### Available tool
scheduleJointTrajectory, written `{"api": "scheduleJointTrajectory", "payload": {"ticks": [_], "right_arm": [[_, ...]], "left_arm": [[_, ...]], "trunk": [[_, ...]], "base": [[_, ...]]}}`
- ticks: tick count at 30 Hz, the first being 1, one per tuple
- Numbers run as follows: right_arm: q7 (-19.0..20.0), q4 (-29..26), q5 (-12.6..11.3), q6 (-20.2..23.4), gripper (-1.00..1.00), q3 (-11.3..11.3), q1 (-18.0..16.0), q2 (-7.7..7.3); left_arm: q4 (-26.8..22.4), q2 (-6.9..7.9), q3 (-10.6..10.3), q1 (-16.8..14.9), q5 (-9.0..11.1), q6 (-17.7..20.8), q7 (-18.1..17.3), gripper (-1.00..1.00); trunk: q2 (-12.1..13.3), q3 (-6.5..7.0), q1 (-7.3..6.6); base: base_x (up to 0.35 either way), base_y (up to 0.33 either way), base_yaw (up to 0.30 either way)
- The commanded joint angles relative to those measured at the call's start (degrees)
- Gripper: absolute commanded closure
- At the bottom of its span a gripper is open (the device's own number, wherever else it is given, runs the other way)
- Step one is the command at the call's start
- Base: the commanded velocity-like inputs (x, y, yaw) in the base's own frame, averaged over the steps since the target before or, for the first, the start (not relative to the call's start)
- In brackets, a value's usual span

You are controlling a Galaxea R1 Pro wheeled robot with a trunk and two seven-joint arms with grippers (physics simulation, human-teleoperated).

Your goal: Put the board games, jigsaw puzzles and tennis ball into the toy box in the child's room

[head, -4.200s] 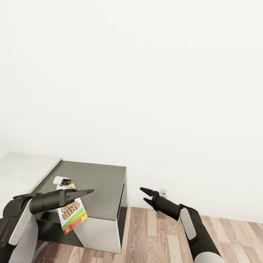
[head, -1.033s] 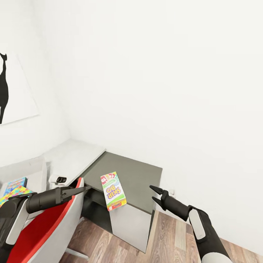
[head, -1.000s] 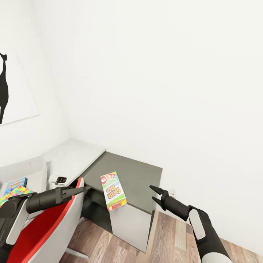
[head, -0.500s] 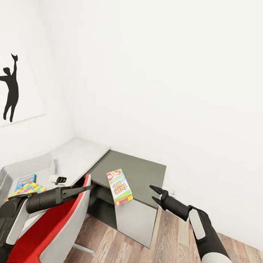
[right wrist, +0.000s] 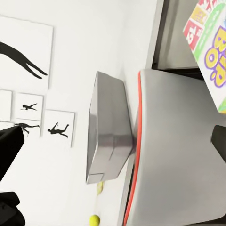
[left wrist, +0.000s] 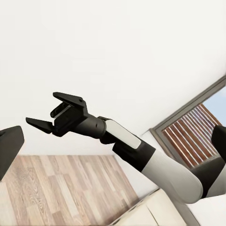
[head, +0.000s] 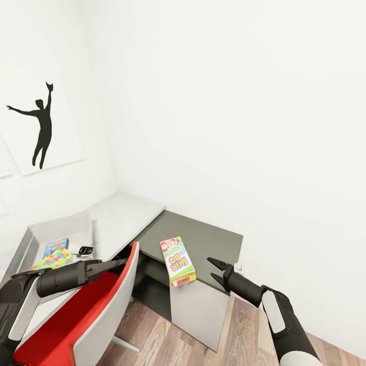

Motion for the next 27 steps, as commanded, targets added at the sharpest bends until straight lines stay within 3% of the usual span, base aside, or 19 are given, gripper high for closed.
{"api": "scheduleJointTrajectory", "payload": {"ticks": [1, 14, 27], "right_arm": [[0.25, -0.03, 0.17, 0.28, -1.0, -0.2, -0.05, 0.04], [0.39, -0.13, 0.17, 0.28, -1.0, -0.16, -0.05, 0.01], [0.55, -0.21, 0.11, 0.36, -1.0, -0.16, -0.05, -0.26]], "left_arm": [[0.01, 0.01, -0.02, -0.07, 0.09, 0.58, -0.1, -1.0], [0.01, 0.01, -0.05, -0.08, 0.09, 0.55, -0.2, -1.0], [0.01, -0.04, -0.16, -0.06, 0.09, 0.48, -0.13, -1.0]], "trunk": [[-0.09, -0.02, 0.02], [-0.09, 1.04, 0.02], [-0.09, 1.13, 0.02]], "base": [[0.0, -0.029, 0.17], [0.0, -0.121, 0.168], [0.106, 0.011, 0.02]]}}
